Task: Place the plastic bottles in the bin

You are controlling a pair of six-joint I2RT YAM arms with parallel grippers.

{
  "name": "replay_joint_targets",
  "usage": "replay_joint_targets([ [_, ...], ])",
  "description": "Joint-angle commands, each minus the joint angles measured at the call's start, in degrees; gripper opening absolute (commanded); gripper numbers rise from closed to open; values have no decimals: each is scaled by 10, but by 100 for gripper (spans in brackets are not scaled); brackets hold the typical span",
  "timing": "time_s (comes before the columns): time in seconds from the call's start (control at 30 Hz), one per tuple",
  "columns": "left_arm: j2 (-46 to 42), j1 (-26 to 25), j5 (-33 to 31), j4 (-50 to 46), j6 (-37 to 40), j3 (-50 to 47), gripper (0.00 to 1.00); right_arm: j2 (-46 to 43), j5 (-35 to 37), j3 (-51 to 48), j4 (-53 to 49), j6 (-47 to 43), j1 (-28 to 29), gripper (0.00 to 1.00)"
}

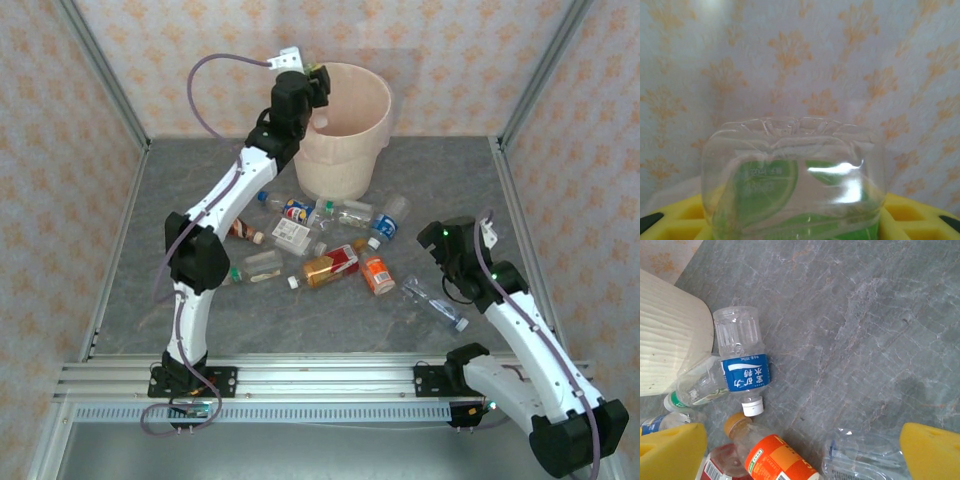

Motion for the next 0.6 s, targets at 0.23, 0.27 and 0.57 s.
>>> replay_joint_targets([
  [0.23, 73, -4, 90, -313, -45, 213, 61, -4, 8, 13, -86, 129, -4, 99],
  [0.27, 73, -4, 104, -328, -49, 214, 66, -1, 4, 16, -99, 150, -5, 99],
  [0.57, 24, -4, 195, -362, -41, 220, 100, 11, -84, 17, -144, 363, -21, 99],
])
